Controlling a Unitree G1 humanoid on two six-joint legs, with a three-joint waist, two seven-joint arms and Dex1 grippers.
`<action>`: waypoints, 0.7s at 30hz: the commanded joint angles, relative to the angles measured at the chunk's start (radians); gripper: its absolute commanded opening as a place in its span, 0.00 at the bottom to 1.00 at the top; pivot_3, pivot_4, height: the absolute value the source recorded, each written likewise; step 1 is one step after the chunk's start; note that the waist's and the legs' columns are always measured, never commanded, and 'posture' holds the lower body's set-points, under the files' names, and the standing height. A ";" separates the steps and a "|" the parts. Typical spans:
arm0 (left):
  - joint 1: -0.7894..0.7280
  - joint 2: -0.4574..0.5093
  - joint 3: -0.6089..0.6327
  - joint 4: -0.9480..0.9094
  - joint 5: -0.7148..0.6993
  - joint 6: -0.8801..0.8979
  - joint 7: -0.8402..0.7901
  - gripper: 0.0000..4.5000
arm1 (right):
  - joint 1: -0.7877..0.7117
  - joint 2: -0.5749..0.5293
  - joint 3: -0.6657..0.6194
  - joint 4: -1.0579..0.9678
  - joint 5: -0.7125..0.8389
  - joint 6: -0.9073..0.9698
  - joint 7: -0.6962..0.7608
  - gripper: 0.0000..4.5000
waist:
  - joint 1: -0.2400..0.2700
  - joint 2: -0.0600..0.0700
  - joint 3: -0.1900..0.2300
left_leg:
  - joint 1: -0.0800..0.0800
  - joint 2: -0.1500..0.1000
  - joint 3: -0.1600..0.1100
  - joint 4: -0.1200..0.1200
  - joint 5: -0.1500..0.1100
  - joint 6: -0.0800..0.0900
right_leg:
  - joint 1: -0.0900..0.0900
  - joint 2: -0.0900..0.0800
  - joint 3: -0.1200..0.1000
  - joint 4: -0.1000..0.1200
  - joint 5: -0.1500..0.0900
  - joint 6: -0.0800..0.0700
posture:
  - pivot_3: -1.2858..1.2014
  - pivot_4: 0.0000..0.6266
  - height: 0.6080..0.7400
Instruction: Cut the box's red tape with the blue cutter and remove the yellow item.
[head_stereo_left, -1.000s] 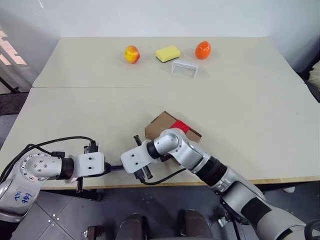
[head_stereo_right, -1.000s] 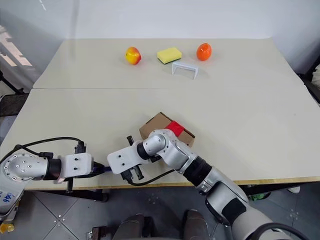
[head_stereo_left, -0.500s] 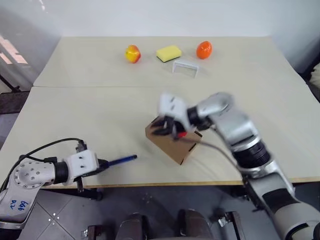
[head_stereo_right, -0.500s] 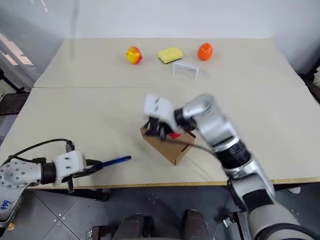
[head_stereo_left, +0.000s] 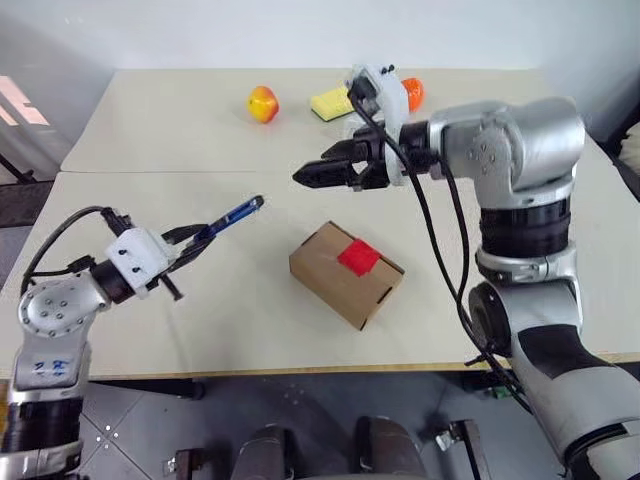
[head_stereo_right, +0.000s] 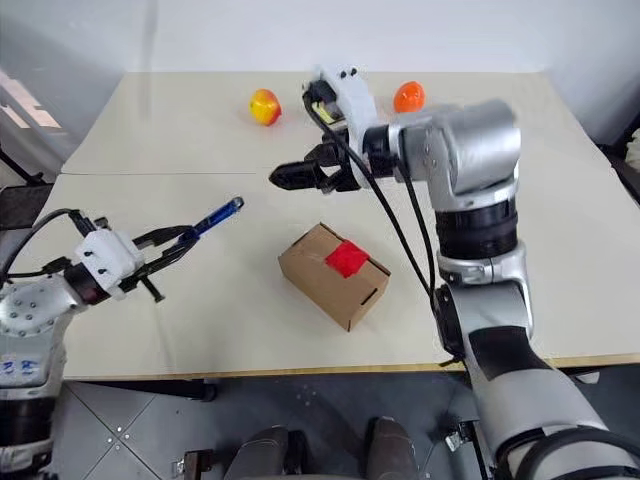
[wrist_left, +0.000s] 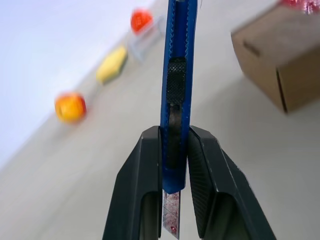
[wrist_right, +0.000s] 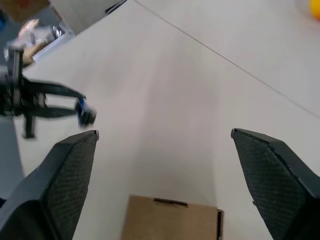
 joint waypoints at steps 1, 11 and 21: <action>-0.061 -0.035 -0.041 0.060 0.016 -0.082 0.026 0.12 | -0.054 0.034 -0.041 0.037 0.070 0.086 -0.034 1.00 | -0.001 0.000 0.000 | 0.000 -0.001 0.000 0.000 0.000 0.000 | 0.000 0.000 0.000 0.000 0.000 0.000 | 0.52 0.24 1.00; -0.148 -0.096 -0.123 0.160 0.027 -0.167 0.033 0.12 | -0.055 0.099 0.031 0.156 0.131 0.087 -0.110 1.00 | -0.025 0.000 0.000 | -0.005 -0.002 -0.004 0.000 0.000 0.000 | -0.003 0.000 -0.002 0.000 0.000 0.000 | 0.52 0.24 1.00; -0.154 -0.099 -0.138 0.165 0.042 -0.197 0.055 0.12 | -0.120 0.114 0.051 0.320 0.138 0.030 -0.149 1.00 | -0.027 0.000 0.000 | -0.007 -0.003 -0.008 0.000 0.000 0.000 | -0.003 0.000 -0.003 0.000 0.000 0.000 | 0.52 0.24 1.00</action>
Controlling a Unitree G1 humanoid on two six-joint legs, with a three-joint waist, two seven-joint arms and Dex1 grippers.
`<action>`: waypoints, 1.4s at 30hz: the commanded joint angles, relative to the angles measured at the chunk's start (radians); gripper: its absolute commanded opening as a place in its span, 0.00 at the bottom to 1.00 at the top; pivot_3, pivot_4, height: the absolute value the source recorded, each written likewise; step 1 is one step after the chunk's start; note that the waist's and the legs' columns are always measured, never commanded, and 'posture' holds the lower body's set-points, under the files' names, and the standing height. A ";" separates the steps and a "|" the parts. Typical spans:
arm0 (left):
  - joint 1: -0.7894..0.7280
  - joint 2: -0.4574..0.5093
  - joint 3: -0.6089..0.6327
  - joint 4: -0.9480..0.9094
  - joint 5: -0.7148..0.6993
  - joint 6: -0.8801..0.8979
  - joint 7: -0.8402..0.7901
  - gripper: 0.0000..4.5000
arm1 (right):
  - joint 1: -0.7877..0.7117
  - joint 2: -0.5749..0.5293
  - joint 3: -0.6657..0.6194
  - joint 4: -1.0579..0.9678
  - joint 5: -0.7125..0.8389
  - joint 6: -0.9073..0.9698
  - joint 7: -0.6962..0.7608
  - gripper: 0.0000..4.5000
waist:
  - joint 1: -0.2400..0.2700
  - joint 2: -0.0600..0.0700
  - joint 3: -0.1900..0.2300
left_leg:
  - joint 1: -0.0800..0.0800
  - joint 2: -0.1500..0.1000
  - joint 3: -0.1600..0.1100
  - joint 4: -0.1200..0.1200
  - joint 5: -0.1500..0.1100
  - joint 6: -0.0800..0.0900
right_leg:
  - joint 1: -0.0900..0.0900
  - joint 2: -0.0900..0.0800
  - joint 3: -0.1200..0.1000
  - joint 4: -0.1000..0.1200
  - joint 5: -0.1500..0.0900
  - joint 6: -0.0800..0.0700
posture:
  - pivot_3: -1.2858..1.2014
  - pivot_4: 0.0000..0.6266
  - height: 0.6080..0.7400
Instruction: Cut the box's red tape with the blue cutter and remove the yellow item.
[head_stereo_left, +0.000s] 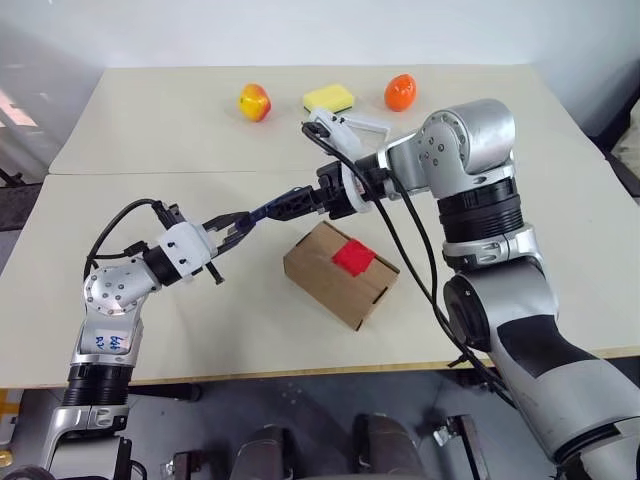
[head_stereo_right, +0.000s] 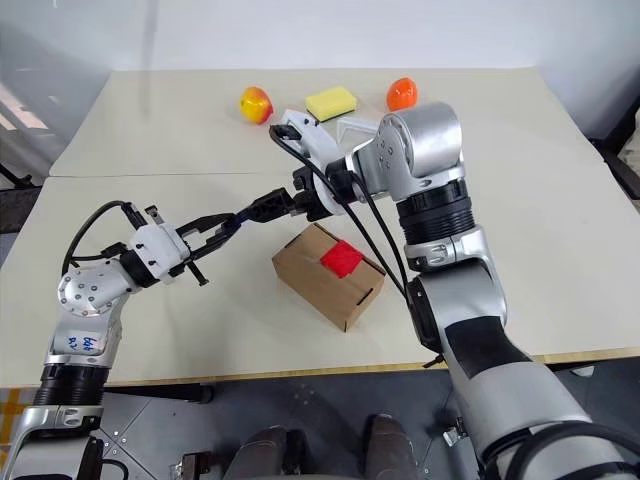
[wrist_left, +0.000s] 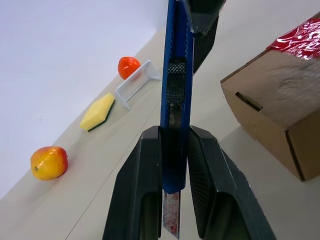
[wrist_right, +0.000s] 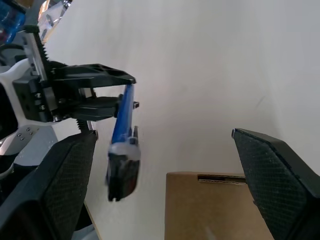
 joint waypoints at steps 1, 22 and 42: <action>-0.008 -0.002 -0.003 -0.019 -0.003 -0.022 0.018 0.12 | -0.052 0.013 -0.017 0.040 0.017 -0.040 -0.013 1.00 | 0.000 0.000 0.000 | 0.000 0.000 0.000 0.000 0.000 0.000 | 0.000 0.000 0.000 0.000 0.000 0.000 | 0.52 0.24 1.00; 0.005 0.004 -0.009 -0.038 -0.006 -0.019 0.037 0.12 | -0.051 -0.001 0.019 0.066 0.060 -0.068 -0.006 0.04 | 0.000 0.000 0.000 | -0.001 -0.001 -0.005 0.000 0.000 0.000 | 0.000 0.000 0.000 0.001 0.000 0.000 | 0.52 0.24 1.00; 0.054 0.126 0.196 -0.105 -0.180 0.444 0.053 0.72 | 0.019 -0.117 -0.074 -0.158 0.140 -0.034 -0.042 0.04 | -0.002 0.000 0.000 | -0.002 -0.002 -0.011 0.000 0.000 0.000 | 0.000 0.000 0.000 0.006 0.000 0.000 | 0.52 0.24 1.00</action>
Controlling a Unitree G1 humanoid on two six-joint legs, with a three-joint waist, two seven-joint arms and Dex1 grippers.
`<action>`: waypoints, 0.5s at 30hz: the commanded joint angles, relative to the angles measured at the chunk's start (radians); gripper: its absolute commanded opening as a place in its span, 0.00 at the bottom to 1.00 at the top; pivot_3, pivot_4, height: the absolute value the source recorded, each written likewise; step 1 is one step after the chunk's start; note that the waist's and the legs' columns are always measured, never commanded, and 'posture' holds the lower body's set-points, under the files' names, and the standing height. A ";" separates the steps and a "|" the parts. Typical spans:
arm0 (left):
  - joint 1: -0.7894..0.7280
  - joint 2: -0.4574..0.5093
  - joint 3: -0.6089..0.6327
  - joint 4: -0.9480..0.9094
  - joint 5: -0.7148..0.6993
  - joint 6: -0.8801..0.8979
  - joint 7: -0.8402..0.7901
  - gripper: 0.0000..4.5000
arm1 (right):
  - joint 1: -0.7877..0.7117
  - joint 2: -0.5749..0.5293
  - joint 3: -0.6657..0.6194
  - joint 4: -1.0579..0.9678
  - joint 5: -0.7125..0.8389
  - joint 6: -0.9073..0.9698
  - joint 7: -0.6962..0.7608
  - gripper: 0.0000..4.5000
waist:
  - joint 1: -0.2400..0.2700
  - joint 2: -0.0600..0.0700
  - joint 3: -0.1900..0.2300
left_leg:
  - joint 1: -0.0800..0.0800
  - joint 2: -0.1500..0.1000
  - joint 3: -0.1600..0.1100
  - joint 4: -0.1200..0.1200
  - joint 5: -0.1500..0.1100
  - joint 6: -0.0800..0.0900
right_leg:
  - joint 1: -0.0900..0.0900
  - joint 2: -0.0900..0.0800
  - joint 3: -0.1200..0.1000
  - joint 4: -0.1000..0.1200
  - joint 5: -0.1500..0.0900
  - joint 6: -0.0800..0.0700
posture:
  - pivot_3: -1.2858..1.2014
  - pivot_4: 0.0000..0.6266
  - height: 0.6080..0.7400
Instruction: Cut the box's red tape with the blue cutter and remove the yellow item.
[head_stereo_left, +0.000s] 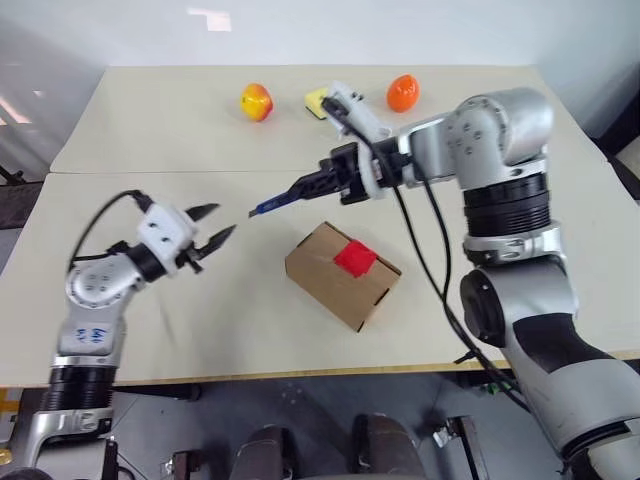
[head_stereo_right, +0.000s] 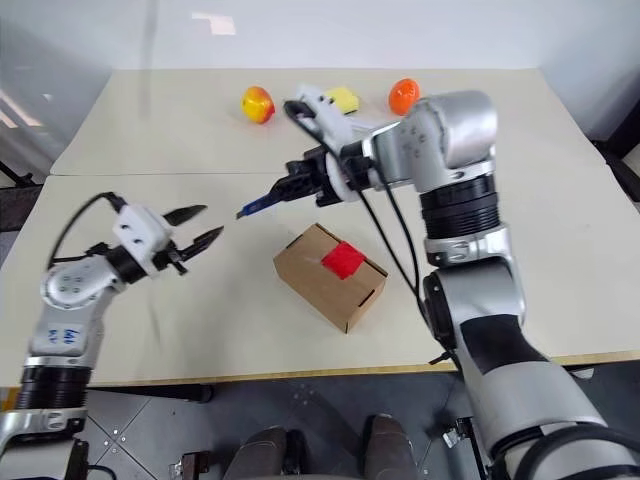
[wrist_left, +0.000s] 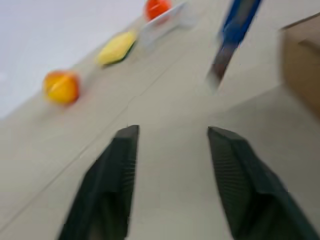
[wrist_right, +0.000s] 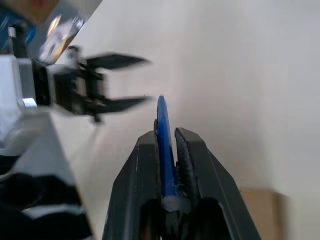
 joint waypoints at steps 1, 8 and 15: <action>0.041 0.053 0.119 -0.060 -0.099 0.092 -0.017 0.78 | -0.008 -0.023 -0.032 -0.055 0.026 -0.027 -0.002 0.04 | -0.003 0.000 0.000 | 0.000 0.000 0.000 0.000 0.000 0.000 | 0.000 0.000 0.000 0.000 0.000 0.000 | 0.52 0.24 1.00; 0.300 0.050 0.135 -0.368 -0.376 0.416 -0.112 1.00 | 0.021 -0.079 -0.070 -0.126 0.059 -0.020 -0.005 0.04 | 0.006 0.000 0.000 | 0.000 -0.002 -0.004 0.000 0.000 0.000 | 0.001 -0.001 0.003 0.002 0.000 0.000 | 0.52 0.24 1.00; 0.214 -0.053 -0.051 -0.546 -0.445 0.556 -0.043 1.00 | 0.064 -0.166 -0.115 -0.261 0.121 0.011 0.008 0.04 | 0.040 -0.001 0.000 | -0.001 -0.004 -0.007 0.003 0.001 0.001 | 0.003 -0.001 0.005 0.001 0.000 0.000 | 0.52 0.24 1.00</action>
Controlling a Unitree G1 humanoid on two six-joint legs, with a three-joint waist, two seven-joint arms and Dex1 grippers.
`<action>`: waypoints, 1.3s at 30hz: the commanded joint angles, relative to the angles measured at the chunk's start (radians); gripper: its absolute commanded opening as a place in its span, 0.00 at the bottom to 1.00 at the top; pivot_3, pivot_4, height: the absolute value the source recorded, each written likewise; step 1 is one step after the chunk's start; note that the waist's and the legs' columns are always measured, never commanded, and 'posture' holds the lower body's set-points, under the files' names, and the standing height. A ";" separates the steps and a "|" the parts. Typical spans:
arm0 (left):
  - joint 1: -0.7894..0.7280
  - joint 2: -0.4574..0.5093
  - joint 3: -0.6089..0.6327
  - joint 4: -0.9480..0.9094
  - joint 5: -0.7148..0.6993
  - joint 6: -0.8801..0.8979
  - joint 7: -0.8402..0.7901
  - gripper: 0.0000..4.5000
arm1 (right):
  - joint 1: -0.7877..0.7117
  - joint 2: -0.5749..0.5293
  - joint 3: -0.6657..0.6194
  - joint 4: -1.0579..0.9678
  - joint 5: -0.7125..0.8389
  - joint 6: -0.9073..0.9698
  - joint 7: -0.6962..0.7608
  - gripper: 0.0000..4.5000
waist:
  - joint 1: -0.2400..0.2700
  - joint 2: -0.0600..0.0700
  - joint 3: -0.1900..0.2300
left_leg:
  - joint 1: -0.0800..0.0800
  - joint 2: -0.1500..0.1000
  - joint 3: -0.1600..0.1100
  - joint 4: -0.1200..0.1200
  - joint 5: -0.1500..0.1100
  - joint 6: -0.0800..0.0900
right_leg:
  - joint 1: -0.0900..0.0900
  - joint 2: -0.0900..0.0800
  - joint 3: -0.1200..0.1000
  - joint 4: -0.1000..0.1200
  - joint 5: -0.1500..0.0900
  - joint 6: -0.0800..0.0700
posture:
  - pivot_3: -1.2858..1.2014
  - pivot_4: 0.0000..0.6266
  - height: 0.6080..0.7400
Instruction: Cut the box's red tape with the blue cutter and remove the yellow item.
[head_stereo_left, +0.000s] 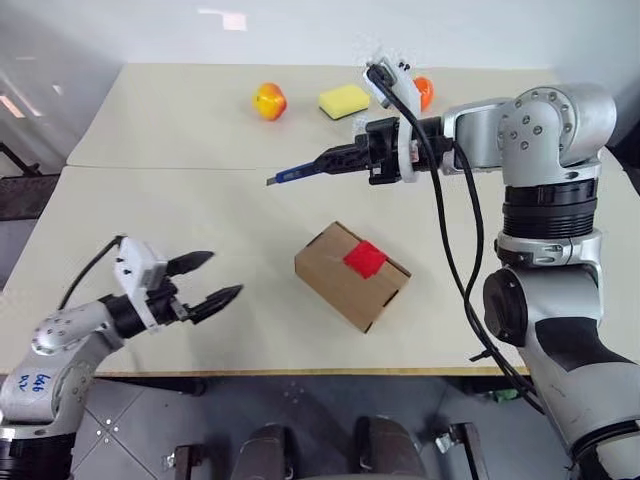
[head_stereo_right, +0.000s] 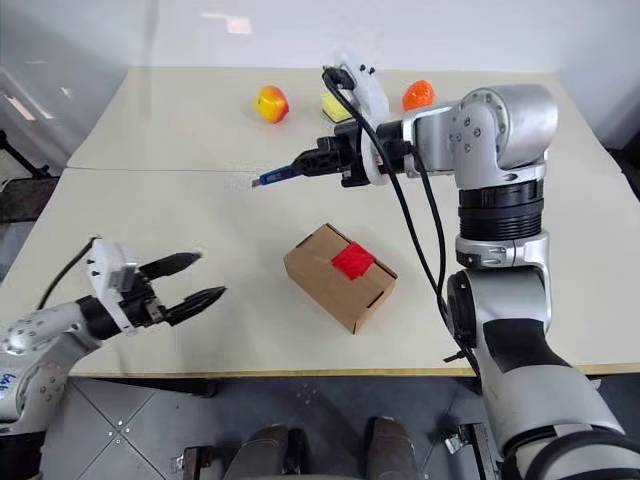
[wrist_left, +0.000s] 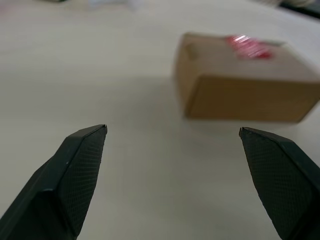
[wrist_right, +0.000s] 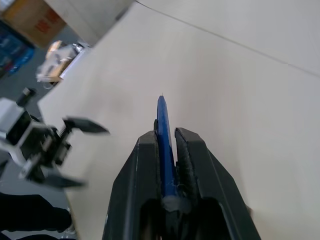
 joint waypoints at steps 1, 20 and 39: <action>-0.090 -0.054 -0.107 -0.086 -0.031 0.055 0.046 1.00 | 0.030 -0.079 -0.039 -0.128 0.045 0.016 0.012 0.04 | 0.007 -0.001 0.000 | 0.000 0.000 0.000 0.000 0.000 0.000 | 0.001 0.000 0.000 0.000 0.000 0.000 | 0.52 0.24 1.00; -0.637 -0.108 -0.447 0.274 0.199 0.259 0.013 0.00 | 0.263 -0.294 0.065 -0.494 0.047 0.055 -0.073 0.04 | 0.017 -0.002 0.000 | 0.000 0.000 0.006 -0.001 0.001 -0.001 | -0.001 0.000 -0.002 -0.006 0.000 0.000 | 0.52 0.24 1.00; -0.665 -0.135 -0.508 0.308 0.273 0.330 -0.020 0.00 | 0.342 -0.386 0.191 -0.547 0.026 0.008 -0.077 0.04 | 0.022 -0.002 0.000 | -0.001 0.000 0.006 0.000 0.001 0.000 | 0.000 0.000 -0.002 -0.007 0.000 0.000 | 0.52 0.24 1.00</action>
